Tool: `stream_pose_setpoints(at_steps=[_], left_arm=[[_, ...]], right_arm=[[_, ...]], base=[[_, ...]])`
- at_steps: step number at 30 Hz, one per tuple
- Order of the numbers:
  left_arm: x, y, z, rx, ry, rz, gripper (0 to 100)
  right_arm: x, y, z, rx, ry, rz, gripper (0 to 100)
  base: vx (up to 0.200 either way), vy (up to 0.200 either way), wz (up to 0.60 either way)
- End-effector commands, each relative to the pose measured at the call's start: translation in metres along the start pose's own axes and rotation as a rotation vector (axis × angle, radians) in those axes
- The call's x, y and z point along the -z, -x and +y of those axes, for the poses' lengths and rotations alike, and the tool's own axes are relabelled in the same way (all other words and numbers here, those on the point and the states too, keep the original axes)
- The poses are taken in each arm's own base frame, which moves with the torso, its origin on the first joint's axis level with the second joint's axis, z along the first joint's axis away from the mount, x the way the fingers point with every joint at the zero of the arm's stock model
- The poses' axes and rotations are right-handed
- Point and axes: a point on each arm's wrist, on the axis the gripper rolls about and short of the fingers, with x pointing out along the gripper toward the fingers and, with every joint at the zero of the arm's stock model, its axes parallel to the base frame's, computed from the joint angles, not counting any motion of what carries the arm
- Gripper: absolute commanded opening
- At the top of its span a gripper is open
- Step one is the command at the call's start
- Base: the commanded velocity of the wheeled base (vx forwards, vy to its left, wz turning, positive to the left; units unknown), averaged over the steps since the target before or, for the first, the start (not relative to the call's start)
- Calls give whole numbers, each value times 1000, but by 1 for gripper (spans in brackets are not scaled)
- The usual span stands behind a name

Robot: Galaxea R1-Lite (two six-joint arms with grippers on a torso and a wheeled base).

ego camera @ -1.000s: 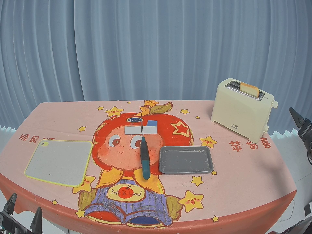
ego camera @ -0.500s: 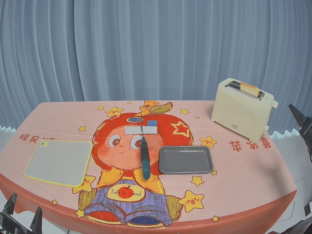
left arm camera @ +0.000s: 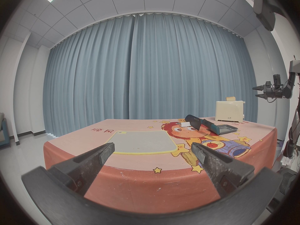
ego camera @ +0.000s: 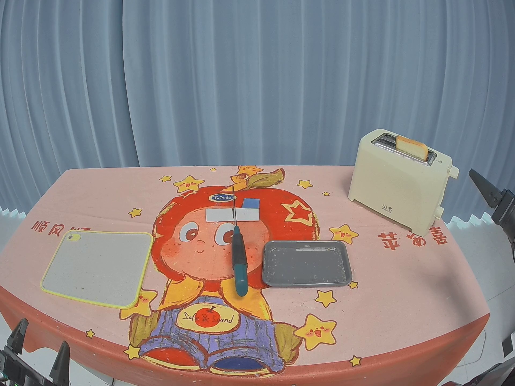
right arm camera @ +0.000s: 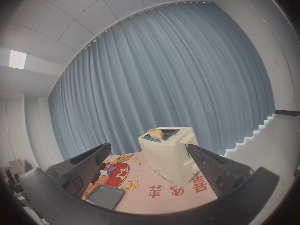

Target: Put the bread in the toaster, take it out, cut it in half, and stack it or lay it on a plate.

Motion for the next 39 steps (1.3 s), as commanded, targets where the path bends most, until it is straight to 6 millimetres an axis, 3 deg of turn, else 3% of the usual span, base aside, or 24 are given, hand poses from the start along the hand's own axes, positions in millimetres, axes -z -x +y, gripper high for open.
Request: stream_pose_setpoints(at_steps=[1,9,22,31,39], left_arm=[[5,-1,0,0,1,17,100],[5,-1,0,0,1,17,100],[5,-1,0,0,1,17,100],[5,-1,0,0,1,17,100],[5,-1,0,0,1,17,100]], right_arm=[[-12,-6,3,-50,29,-3,100],[-34,-17,9,-50,99,45,100],[-35,-25,13,-97,287,89,100],[-32,-60,4,-110,414,136,100],[-20,-115,-17,-112,505,189,100]], base=[[0,0,0],[0,0,0],[0,0,0],[0,0,0],[0,0,0]])
